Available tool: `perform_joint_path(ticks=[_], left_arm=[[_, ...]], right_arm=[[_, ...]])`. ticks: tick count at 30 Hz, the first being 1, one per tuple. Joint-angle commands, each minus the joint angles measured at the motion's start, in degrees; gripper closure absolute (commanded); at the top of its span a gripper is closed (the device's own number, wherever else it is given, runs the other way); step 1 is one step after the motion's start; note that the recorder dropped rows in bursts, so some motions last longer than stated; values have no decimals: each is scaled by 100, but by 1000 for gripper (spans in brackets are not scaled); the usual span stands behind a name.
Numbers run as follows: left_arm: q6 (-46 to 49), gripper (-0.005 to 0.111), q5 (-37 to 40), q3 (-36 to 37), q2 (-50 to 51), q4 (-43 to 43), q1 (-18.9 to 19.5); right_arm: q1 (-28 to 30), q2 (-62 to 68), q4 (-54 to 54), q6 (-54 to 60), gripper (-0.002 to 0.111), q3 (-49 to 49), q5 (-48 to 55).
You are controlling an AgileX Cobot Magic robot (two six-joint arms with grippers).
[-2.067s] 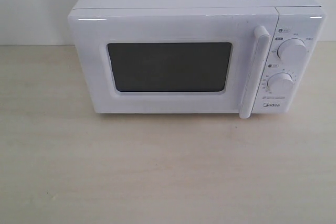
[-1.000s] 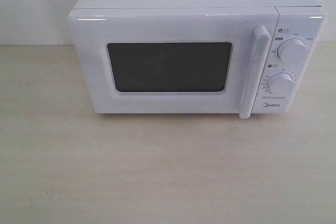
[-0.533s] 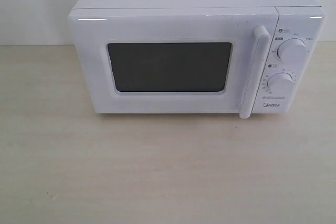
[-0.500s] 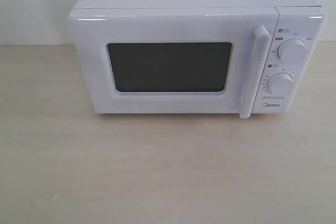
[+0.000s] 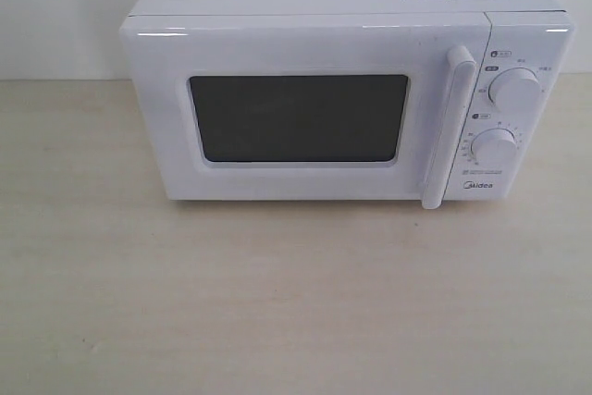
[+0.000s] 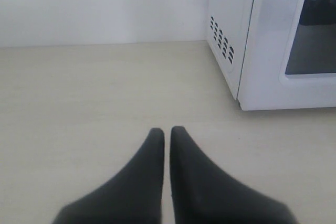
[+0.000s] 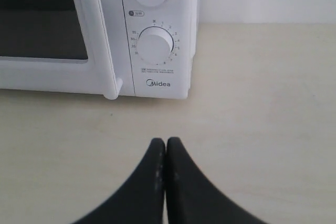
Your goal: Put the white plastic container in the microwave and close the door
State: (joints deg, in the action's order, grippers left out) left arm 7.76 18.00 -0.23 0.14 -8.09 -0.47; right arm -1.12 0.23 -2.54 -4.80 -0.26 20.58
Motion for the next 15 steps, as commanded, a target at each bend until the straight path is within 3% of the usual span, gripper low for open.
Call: perform_joint_path(ticks=[1,15], left_arm=[[23,103,4,23,-14,-47,-19],[23,103,4,23,-14,-47,-19]], right_arm=[[4,-23,-32,312,108,26,-21],[4,-23,-32,264,108,26,-21]])
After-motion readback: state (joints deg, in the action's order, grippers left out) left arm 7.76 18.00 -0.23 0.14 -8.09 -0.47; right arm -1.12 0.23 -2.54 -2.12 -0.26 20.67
